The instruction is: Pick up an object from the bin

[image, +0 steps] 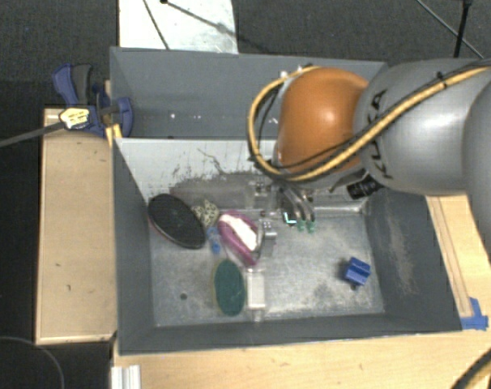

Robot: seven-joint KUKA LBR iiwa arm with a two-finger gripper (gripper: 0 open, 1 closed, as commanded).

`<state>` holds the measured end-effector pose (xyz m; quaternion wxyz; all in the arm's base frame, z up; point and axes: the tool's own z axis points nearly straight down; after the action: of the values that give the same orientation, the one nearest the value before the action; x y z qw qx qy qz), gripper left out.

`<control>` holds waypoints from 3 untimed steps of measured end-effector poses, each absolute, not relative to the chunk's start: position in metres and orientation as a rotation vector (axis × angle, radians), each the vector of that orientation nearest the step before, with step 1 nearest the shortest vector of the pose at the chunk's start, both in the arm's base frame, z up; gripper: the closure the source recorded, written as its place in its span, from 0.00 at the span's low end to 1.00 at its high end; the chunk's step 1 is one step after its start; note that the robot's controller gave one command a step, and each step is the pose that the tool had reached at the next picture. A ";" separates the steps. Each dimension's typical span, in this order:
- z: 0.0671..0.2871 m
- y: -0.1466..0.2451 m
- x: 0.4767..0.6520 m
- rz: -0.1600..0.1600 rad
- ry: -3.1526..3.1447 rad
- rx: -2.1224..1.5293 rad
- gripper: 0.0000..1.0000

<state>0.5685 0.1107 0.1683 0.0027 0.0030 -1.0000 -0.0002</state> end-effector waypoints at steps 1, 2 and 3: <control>0.077 0.181 0.535 -0.011 -3.142 -0.113 0.00; 0.084 0.182 0.540 -0.022 -3.154 -0.121 1.00; 0.079 0.177 0.538 -0.007 -3.146 -0.128 0.00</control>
Offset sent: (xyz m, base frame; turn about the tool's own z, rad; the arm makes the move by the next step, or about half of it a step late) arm -0.0330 0.0649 -0.0916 0.0823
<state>0.5377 0.1771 0.0790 -0.0036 -0.0407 -0.9992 -0.0022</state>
